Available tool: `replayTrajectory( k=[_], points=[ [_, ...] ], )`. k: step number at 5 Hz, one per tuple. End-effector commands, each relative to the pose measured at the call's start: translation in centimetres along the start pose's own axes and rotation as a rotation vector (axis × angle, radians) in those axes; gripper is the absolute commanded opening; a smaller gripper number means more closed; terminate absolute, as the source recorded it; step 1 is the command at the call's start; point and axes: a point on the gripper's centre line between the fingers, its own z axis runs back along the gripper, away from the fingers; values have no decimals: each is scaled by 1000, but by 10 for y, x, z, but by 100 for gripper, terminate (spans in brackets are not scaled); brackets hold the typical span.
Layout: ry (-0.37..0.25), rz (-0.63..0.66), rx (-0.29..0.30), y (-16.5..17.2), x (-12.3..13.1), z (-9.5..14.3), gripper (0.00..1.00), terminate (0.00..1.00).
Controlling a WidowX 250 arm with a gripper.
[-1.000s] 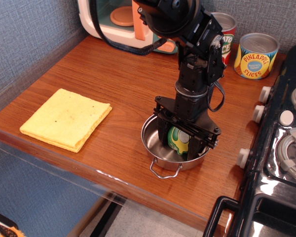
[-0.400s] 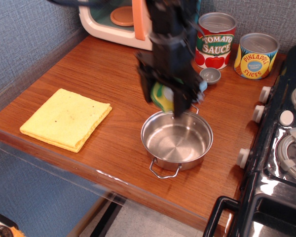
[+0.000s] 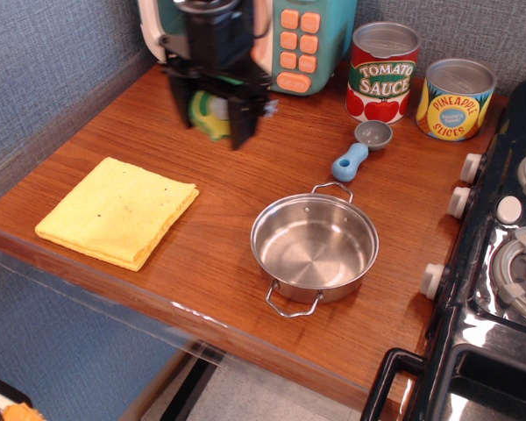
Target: Move the green pepper in front of the microwave.
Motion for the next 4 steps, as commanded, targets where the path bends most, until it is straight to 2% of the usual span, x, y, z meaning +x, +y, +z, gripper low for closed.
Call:
replayTrajectory(
  k=[1, 2, 4],
  points=[
    [18, 186, 98, 99, 11, -20, 0, 0],
    [36, 215, 122, 139, 25, -33, 0, 0],
    [81, 203, 130, 153, 44, -51, 0, 0]
  ],
)
